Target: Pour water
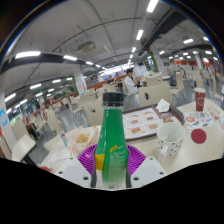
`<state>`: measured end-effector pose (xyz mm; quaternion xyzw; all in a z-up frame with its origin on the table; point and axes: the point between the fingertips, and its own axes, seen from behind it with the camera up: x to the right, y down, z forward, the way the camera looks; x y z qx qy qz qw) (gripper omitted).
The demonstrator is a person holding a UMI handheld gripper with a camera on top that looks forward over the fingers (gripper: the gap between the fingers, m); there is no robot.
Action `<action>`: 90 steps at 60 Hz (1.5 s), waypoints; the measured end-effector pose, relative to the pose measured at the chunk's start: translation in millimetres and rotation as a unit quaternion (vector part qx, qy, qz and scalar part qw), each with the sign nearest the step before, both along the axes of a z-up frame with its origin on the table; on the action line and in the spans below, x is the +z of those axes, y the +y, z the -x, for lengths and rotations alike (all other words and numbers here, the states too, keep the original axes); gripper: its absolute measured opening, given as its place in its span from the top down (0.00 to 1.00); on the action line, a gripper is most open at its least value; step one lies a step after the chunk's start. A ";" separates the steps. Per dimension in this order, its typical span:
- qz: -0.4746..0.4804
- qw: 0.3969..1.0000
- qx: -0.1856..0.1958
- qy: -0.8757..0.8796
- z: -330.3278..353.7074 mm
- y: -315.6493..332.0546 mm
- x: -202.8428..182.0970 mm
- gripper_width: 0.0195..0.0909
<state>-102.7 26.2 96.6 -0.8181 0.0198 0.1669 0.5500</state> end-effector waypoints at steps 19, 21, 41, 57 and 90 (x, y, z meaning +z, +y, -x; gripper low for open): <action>0.131 0.834 -0.061 0.533 -8.6 63.6 61.3 0.73; 0.144 0.807 -0.072 0.568 -14.3 65.9 57.7 0.73; 0.201 0.543 -0.094 0.810 -42.5 77.0 64.2 0.73; 0.204 0.554 -0.064 0.805 -47.1 67.8 90.4 0.73; -0.163 0.980 -0.028 -0.115 -316.0 112.5 100.3 0.73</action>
